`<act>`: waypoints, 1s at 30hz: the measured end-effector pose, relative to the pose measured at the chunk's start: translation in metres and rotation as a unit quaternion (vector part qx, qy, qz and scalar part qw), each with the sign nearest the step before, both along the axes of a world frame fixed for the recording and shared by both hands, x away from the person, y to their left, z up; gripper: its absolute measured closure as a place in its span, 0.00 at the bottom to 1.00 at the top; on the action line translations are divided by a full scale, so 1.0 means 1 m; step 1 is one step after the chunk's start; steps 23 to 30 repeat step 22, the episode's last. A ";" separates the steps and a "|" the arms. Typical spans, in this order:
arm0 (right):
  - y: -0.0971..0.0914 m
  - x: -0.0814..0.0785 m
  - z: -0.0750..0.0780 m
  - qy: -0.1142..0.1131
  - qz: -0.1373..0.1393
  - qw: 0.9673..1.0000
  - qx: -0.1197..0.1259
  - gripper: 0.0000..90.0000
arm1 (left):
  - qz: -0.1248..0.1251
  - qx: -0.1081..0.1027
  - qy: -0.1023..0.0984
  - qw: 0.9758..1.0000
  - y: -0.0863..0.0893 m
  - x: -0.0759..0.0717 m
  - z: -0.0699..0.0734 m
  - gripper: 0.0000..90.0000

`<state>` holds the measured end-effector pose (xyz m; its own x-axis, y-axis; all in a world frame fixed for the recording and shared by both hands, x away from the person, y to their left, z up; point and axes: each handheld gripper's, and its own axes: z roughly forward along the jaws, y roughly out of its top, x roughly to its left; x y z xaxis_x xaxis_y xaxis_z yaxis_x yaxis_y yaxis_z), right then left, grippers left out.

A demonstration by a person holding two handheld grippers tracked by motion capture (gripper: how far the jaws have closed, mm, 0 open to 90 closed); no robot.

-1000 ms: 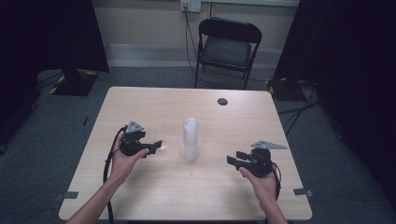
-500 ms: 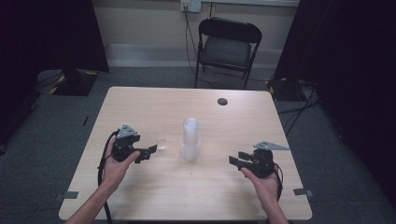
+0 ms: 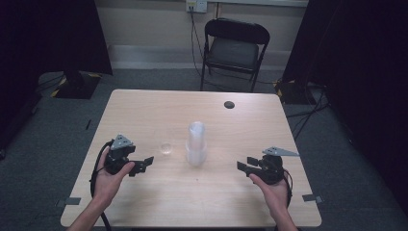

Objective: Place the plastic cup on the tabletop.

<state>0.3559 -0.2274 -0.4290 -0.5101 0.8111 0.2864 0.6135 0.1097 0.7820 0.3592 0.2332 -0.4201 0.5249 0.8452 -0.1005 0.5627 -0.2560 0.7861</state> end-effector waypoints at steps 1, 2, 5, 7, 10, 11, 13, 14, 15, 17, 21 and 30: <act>0.000 0.000 0.000 -0.002 -0.001 1.000 0.000 0.50 | 0.000 0.001 0.003 1.000 0.001 -0.002 0.000 0.18; 0.000 0.000 0.001 -0.003 -0.001 1.000 0.000 0.50 | -0.002 0.004 0.003 1.000 0.003 -0.004 0.000 0.18; 0.000 0.001 0.002 -0.003 -0.002 1.000 -0.003 0.50 | -0.002 0.008 0.005 1.000 0.005 -0.009 0.000 0.19; 0.001 0.001 0.002 -0.005 -0.001 1.000 -0.006 0.50 | 0.001 0.005 0.011 1.000 0.007 -0.013 0.001 0.19; 0.001 0.001 0.002 -0.004 0.000 1.000 -0.014 0.49 | 0.002 0.007 0.012 1.000 0.009 -0.021 -0.003 0.19; 0.001 0.001 0.001 -0.005 0.002 1.000 -0.019 0.49 | 0.004 0.011 0.013 1.000 0.010 -0.025 -0.006 0.19; -0.001 0.000 -0.001 -0.006 0.002 1.000 -0.026 0.48 | 0.000 0.005 0.016 1.000 0.012 -0.028 -0.012 0.19; -0.002 -0.001 -0.002 -0.007 0.002 1.000 -0.027 0.47 | 0.002 0.007 0.018 1.000 0.014 -0.030 -0.016 0.19; -0.004 -0.002 -0.004 -0.006 0.000 1.000 -0.027 0.47 | 0.006 0.007 0.021 1.000 0.015 -0.031 -0.020 0.19; -0.006 -0.004 -0.008 -0.010 -0.008 1.000 -0.029 0.45 | 0.005 0.007 0.025 1.000 0.017 -0.033 -0.025 0.19; -0.010 -0.004 -0.015 -0.006 -0.015 0.999 -0.028 0.42 | 0.012 0.003 0.030 0.999 0.018 -0.030 -0.028 0.19; -0.010 -0.004 -0.015 -0.006 -0.016 0.999 -0.028 0.41 | 0.016 0.002 0.029 0.999 0.018 -0.030 -0.029 0.19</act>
